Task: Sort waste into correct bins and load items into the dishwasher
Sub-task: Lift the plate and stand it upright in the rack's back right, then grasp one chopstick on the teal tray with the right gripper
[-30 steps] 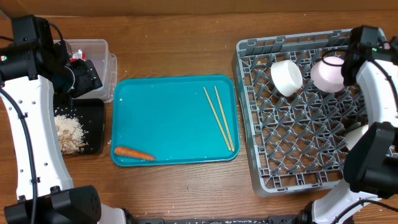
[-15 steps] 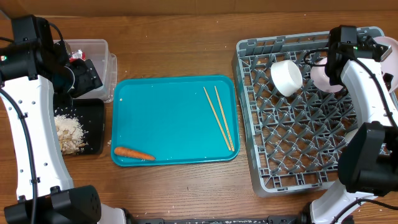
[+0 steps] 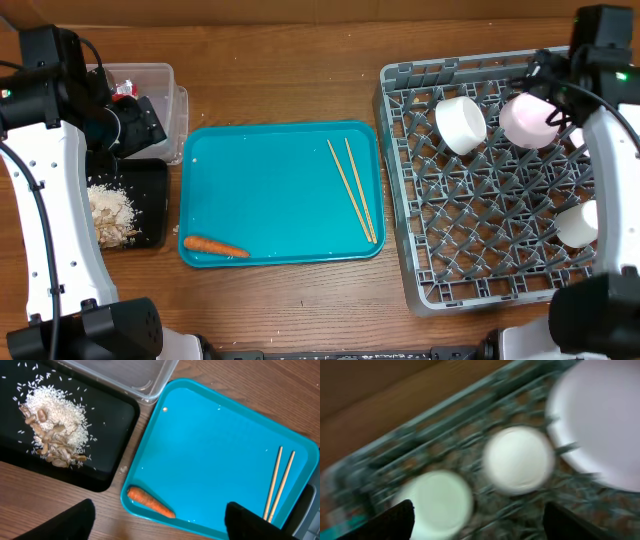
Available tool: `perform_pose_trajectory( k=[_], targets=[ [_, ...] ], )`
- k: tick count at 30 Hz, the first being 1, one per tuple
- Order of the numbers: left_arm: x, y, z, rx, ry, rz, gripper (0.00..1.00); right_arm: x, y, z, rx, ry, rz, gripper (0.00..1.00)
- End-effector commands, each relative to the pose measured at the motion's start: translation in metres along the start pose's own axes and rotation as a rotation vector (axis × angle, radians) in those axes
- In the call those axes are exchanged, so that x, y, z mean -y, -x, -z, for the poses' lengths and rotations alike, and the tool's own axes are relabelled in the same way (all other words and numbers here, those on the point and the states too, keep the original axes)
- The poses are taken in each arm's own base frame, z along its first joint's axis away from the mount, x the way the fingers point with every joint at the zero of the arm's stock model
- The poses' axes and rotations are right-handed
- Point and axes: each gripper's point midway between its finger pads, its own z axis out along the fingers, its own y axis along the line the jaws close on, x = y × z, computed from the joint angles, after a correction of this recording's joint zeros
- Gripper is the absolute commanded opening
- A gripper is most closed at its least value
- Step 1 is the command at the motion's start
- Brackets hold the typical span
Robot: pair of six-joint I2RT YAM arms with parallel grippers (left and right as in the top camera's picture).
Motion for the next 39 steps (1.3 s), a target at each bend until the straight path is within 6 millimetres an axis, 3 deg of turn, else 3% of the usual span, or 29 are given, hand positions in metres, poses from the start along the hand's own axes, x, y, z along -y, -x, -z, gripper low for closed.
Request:
perform_pose_trajectory(
  k=[1, 4, 13, 21, 26, 35, 39],
  targets=[
    [0.002, -0.001, 0.001, -0.004, -0.012, 0.02, 0.9, -0.099, -0.033, 0.036, -0.141, 0.599, 0.182, 0.79],
    [0.002, -0.002, 0.001, -0.008, -0.01, 0.02, 0.91, -0.126, -0.058, 0.043, -0.225, 0.695, 0.234, 0.79],
    [0.002, -0.002, 0.001, -0.008, -0.009, 0.02, 0.95, -0.177, -0.141, 0.036, -0.37, 0.536, 0.518, 0.8],
    [0.002, -0.002, 0.001, -0.008, -0.009, 0.02, 0.97, -0.222, -0.233, 0.027, -0.559, 0.535, 0.72, 0.8],
    [0.002, -0.002, 0.001, -0.01, -0.008, 0.019, 0.98, -0.221, -0.281, -0.002, -0.676, 0.433, 0.754, 0.8],
    [0.001, -0.005, 0.001, -0.022, -0.003, 0.021, 0.98, -0.218, -0.323, -0.033, -0.794, 0.37, 0.789, 0.75],
    [0.001, -0.005, 0.001, -0.021, -0.003, 0.021, 0.98, -0.215, -0.328, -0.05, -0.76, 0.275, 0.797, 0.74]
  ],
)
